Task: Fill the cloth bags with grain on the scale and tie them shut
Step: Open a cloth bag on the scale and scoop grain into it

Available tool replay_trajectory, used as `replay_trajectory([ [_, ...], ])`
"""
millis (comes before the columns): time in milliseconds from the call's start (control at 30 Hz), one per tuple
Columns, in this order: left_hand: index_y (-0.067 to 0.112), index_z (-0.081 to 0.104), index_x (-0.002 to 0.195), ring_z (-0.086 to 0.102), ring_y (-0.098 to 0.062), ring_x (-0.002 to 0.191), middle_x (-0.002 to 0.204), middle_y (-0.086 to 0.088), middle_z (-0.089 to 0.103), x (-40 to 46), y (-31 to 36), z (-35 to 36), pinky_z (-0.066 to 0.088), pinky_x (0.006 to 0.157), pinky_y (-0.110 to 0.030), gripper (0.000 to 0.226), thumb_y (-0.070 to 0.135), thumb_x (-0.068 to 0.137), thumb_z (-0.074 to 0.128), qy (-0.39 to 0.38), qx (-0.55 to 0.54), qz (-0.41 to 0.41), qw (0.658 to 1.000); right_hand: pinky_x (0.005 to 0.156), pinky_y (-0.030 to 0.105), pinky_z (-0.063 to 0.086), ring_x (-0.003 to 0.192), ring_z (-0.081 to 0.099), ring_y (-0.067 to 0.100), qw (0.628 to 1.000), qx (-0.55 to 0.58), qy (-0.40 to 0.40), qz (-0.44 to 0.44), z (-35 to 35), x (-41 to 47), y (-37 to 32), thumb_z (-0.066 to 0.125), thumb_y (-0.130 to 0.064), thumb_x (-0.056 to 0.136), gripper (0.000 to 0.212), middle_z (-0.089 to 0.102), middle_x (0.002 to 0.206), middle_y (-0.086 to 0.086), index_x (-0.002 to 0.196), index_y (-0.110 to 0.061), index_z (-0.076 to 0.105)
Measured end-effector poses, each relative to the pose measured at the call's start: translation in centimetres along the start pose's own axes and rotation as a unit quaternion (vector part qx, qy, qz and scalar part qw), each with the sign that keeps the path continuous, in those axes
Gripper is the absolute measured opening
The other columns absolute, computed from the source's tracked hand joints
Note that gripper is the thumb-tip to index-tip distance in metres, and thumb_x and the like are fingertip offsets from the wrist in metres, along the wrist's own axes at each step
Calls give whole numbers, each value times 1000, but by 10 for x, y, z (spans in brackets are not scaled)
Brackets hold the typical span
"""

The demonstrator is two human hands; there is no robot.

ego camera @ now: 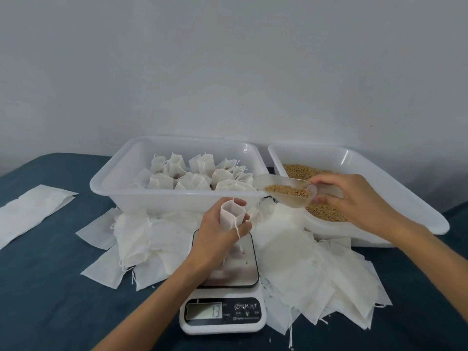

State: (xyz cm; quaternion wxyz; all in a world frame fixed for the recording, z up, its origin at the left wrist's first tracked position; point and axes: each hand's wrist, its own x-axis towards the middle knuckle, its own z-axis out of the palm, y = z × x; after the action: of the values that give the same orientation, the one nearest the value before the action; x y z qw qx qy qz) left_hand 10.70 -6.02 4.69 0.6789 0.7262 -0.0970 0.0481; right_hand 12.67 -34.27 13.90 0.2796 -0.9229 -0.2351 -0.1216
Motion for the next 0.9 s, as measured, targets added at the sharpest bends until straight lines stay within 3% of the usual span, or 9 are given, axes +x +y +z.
replay_trajectory([
  [100, 32, 68, 106, 71, -15, 88, 94, 1, 75, 0, -1, 0, 58, 79, -34, 32, 28, 76, 76, 5, 8, 5, 1000, 106, 28, 35, 100, 60, 1, 994, -104, 17, -42, -5, 0, -9, 66, -30, 91, 24, 67, 100, -30, 112, -40, 70],
  [200, 28, 66, 108, 72, -24, 93, 96, -2, 75, 0, -1, 0, 61, 85, -42, 35, 28, 75, 77, 4, 5, 7, 1000, 119, 33, 18, 98, 56, -3, 983, -172, 12, -60, -9, 3, -13, 62, -23, 93, 30, 63, 104, -24, 122, -28, 70],
  [367, 26, 68, 112, 73, -25, 99, 100, -4, 75, 0, -1, 0, 61, 91, -49, 38, 26, 75, 78, 0, -1, 6, 1000, 120, 46, 21, 97, 49, -4, 971, -215, 22, -101, -10, 6, -21, 52, -29, 97, 31, 64, 101, -16, 123, -27, 70],
  [567, 23, 69, 113, 72, -27, 100, 100, -6, 75, 0, 1, 0, 60, 93, -51, 35, 17, 79, 79, -2, -25, 7, 1000, 115, 59, 27, 97, 66, 25, 946, -289, 41, -141, -14, 14, -36, 67, -7, 91, 31, 70, 98, -1, 118, -17, 74],
  [633, 22, 69, 114, 72, -27, 100, 100, -5, 76, -1, 1, 0, 59, 94, -51, 35, 15, 80, 79, -5, -27, 6, 1000, 116, 59, 25, 97, 66, 26, 947, -286, 34, -141, -17, 14, -40, 71, -3, 87, 35, 70, 99, 0, 119, -17, 74],
  [767, 25, 69, 115, 72, -26, 102, 101, -6, 76, -1, 3, 1, 59, 91, -50, 39, 19, 76, 78, -6, -33, 7, 999, 118, 58, 22, 97, 65, 26, 945, -294, 33, -143, -20, 14, -47, 62, -8, 93, 30, 70, 98, 1, 119, -16, 75],
  [900, 26, 69, 116, 72, -26, 102, 102, -6, 76, -2, 4, 1, 58, 93, -49, 42, 20, 75, 78, -10, -34, 7, 999, 118, 57, 21, 99, 66, 28, 943, -303, 27, -137, -21, 13, -52, 72, -6, 86, 34, 71, 100, 2, 119, -15, 75],
])
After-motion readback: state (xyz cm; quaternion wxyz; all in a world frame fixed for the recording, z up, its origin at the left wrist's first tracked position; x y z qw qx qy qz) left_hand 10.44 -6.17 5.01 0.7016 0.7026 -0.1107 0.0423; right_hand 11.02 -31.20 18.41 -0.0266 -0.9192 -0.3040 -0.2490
